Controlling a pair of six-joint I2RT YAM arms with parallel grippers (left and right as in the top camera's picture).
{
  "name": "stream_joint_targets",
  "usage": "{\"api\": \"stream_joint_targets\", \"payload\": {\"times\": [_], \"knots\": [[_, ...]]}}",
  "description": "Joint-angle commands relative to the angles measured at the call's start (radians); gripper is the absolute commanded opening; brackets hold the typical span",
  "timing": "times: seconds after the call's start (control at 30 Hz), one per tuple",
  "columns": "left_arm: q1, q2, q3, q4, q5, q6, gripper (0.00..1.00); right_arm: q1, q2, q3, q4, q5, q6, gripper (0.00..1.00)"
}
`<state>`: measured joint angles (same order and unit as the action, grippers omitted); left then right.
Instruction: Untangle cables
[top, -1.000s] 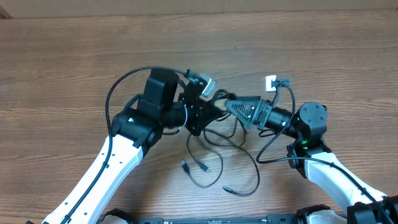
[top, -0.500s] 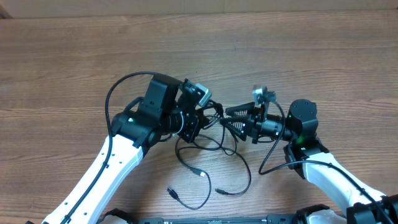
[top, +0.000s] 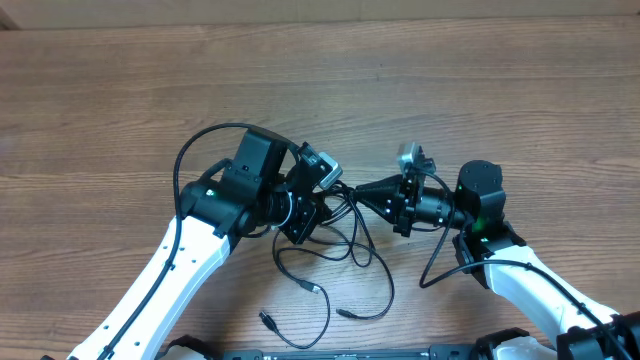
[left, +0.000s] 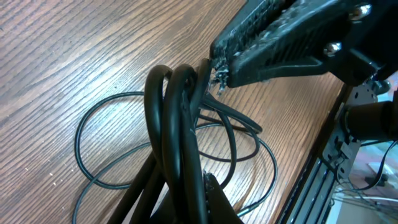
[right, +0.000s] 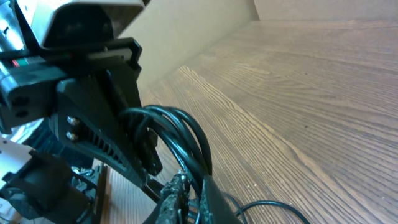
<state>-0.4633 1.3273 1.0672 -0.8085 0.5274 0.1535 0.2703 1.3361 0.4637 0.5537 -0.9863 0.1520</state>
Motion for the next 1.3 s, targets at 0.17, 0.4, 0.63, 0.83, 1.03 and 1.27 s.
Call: {"api": "stream_joint_targets", "payload": {"times": [0.17,0.4,0.63,0.83,1.03,1.27], "knots": [[0.000,0.002,0.015,0.002,0.016,0.049,0.04,0.006,-0.002,0.001,0.002,-0.013,-0.049,0.14],[0.000,0.006,0.015,0.041,0.054,0.049,0.04,0.006,-0.002,0.001,0.003,-0.047,-0.051,0.29],[-0.001,0.020,0.015,0.027,0.076,0.062,0.04,0.006,-0.002,0.001,0.045,-0.100,-0.055,0.36],[-0.001,0.026,0.015,-0.053,0.092,0.125,0.04,0.006,-0.002,0.000,0.005,-0.100,-0.142,0.42],[-0.001,0.026,0.016,-0.116,0.124,0.201,0.04,0.006,-0.002,0.000,-0.130,-0.101,-0.311,0.47],[-0.001,0.026,0.016,-0.203,0.110,0.278,0.04,0.006,-0.002,0.000,-0.203,-0.100,-0.423,0.48]]}}
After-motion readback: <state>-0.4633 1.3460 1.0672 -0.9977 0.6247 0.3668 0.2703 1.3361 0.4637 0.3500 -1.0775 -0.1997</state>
